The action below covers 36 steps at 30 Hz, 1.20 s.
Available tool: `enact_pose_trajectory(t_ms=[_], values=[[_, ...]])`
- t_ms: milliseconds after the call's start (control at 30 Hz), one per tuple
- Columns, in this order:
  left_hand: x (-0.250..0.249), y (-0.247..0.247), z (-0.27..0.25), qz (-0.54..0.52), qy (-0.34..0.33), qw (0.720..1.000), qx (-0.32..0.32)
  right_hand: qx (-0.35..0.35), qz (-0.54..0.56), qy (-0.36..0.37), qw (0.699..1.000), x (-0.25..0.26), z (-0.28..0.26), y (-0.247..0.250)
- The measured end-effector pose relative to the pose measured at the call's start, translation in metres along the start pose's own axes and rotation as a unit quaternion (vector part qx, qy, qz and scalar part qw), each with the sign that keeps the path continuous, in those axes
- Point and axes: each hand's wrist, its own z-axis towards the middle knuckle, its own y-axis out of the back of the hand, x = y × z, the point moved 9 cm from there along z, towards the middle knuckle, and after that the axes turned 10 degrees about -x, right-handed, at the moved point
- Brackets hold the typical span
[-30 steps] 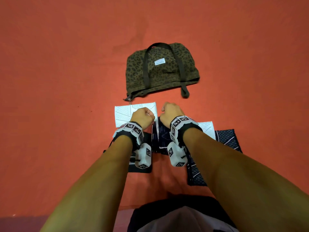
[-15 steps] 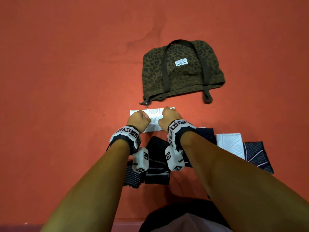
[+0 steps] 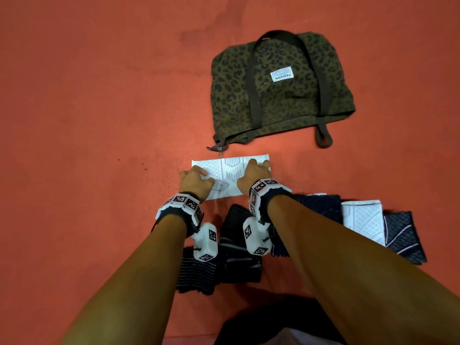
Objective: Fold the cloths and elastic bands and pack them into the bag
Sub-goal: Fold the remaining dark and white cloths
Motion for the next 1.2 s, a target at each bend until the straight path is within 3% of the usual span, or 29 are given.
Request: enact_pose_trajectory(t_ms=[267,433,700,1200], values=[[0.01,0.002,0.005,0.007,0.015,1.0,-0.012,-0.009,0.004,-0.073,0.997,-0.013,0.008,-0.001],[0.005,-0.001,0.006,-0.018,0.016,1.0,0.012,0.0,0.001,-0.067,0.998,-0.015,0.008,0.006],[-0.02,0.014,-0.011,-0.038,0.005,0.999,-0.014,-0.041,0.052,-0.035,0.997,-0.006,-0.009,0.028],[-0.097,0.047,-0.087,-0.126,-0.083,0.986,-0.069,-0.186,0.146,0.02,0.971,-0.03,-0.078,0.137]])
